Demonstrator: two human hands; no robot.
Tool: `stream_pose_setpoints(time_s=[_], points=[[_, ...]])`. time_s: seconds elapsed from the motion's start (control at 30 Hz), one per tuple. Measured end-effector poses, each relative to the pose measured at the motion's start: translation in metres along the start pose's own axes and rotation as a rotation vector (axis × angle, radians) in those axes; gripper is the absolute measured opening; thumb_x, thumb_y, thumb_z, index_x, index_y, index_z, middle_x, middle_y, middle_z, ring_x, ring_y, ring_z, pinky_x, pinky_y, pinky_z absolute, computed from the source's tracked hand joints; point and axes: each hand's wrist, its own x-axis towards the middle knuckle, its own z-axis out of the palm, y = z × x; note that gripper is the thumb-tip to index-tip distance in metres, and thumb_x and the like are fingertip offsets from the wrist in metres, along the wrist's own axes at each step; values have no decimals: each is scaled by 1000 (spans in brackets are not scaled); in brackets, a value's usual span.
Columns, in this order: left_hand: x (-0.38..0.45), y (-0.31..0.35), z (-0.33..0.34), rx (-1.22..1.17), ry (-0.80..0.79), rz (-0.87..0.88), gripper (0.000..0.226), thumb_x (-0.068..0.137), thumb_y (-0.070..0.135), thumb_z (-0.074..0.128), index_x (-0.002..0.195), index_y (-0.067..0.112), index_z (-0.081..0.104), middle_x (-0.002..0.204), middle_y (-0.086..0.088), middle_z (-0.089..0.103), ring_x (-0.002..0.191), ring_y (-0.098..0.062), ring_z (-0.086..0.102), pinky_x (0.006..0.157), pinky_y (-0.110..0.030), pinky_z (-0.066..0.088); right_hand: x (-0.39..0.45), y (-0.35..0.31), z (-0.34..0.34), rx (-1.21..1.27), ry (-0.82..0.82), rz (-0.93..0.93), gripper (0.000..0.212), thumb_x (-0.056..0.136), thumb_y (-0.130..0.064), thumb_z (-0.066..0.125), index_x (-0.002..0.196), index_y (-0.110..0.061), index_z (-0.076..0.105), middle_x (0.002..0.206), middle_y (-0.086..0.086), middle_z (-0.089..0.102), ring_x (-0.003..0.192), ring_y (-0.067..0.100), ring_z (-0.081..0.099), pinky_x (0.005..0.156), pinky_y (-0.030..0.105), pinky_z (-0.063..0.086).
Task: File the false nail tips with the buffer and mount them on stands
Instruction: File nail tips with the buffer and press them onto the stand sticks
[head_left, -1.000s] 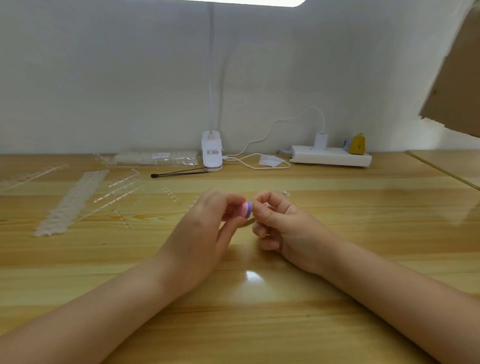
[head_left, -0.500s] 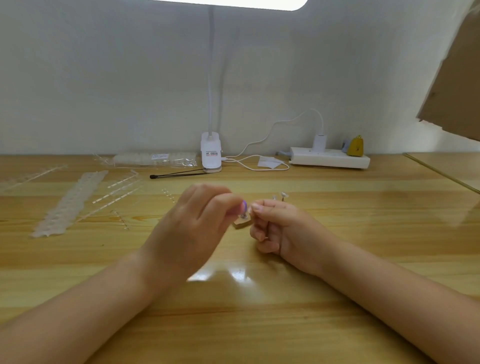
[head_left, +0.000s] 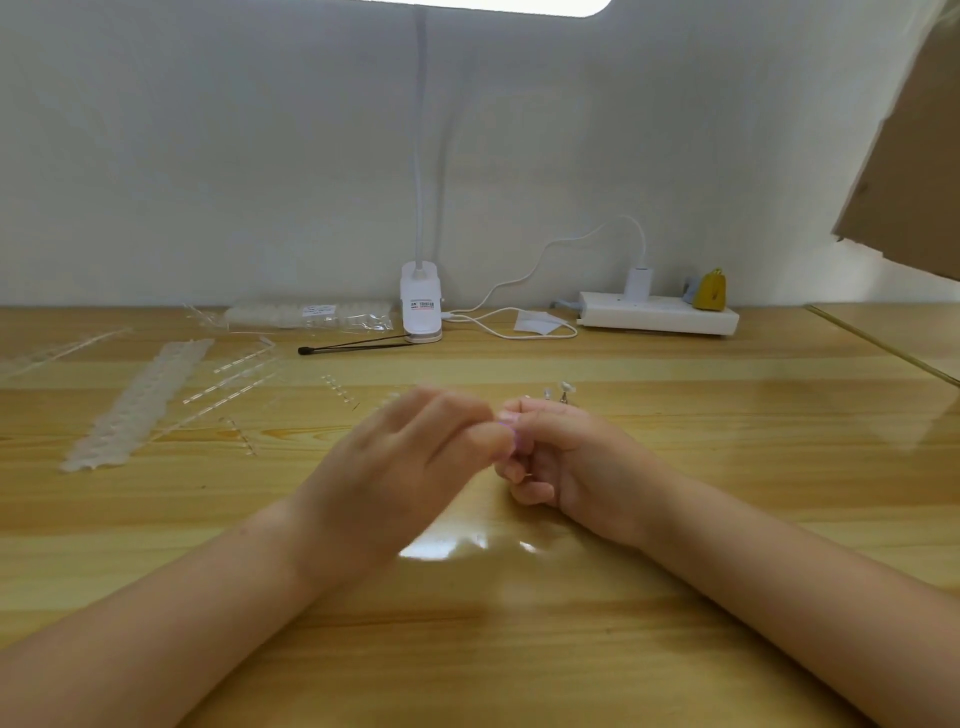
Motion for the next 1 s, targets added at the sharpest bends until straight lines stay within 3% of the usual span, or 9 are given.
stream_pose_setpoints(time_s=[0.1,0.27,0.43,0.6,0.77,0.9,1.0], points=[[-2,-11,-5,37,27,-105,27,88,8,69,107,12,51,94,-11,65,80,-28,62,81,-34,49,1,0,0,41,52,15,7,80,-18,55,81,-12,51,62,-5,48,55,9,44,42,17,27],[3,9,4,-36,36,59,24,89,8,68,109,12,56,108,-4,54,93,-21,57,92,-29,48,0,0,1,-17,-15,-1,11,83,-15,63,85,-11,52,63,-1,49,52,7,44,44,18,27],[-3,-10,-4,34,30,-56,27,85,8,73,107,12,57,98,-8,65,86,-22,56,82,-31,49,0,-1,-1,-4,-14,4,7,81,-18,56,81,-12,54,68,-2,49,58,9,47,43,17,30],[5,10,2,-30,58,18,22,92,12,65,109,12,52,106,-4,59,89,-21,60,84,-31,51,0,1,-2,-3,-42,-4,8,85,-14,60,84,-12,52,62,-4,53,52,5,45,45,17,30],[3,-1,-6,-56,44,-159,14,95,13,56,106,12,48,94,-12,66,81,-27,64,79,-35,50,-1,0,-2,28,2,-16,7,82,-18,56,85,-13,52,68,-8,58,59,8,46,45,17,31],[8,12,-5,-273,72,-371,18,93,16,56,107,7,53,98,-7,61,89,-17,58,81,-31,50,-1,2,0,-3,26,-46,12,82,-21,59,89,-14,53,72,-4,54,58,8,45,46,17,30],[5,16,0,-325,-34,-473,13,91,10,61,100,1,61,93,-7,61,83,-19,59,75,-38,52,0,2,0,10,48,-59,10,81,-20,58,86,-15,51,72,-4,53,58,8,45,45,17,30]])
